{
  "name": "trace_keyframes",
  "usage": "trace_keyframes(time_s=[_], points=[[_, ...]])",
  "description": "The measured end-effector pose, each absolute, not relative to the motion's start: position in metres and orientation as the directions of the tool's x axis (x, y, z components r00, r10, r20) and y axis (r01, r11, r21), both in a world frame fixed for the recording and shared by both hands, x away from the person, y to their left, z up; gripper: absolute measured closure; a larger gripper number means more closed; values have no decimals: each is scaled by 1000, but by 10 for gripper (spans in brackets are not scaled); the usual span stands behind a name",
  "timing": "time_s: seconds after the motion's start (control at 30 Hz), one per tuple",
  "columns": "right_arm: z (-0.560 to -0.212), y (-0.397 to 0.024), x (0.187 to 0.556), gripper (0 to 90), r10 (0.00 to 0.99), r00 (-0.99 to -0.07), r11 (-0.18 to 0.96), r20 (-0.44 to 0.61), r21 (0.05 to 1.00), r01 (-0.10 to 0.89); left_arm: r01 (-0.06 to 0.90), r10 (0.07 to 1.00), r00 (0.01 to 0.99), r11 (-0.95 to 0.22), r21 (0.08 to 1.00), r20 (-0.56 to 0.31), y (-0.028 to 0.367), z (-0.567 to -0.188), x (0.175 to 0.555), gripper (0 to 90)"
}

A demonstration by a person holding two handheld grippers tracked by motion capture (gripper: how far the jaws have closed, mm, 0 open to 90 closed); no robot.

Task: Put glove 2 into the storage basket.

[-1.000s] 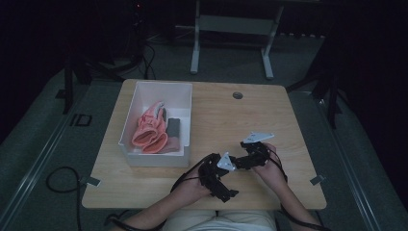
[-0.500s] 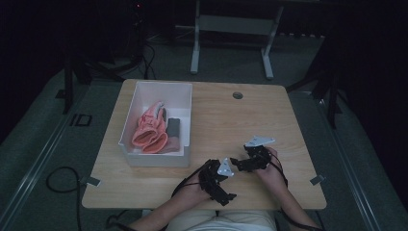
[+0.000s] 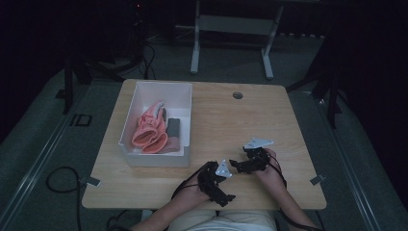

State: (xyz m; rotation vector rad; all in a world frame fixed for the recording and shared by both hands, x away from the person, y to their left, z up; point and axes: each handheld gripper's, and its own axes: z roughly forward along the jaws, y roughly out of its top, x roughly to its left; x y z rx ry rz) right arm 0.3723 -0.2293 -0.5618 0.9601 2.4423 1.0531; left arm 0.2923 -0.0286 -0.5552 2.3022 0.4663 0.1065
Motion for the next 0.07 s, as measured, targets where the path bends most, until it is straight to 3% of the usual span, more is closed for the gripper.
trace_keyframes(time_s=[0.07], points=[[-562, -229, 372, 142, 687, -727, 505, -21, 732, 456, 300, 364, 929, -634, 713, -67, -29, -555, 292, 12]])
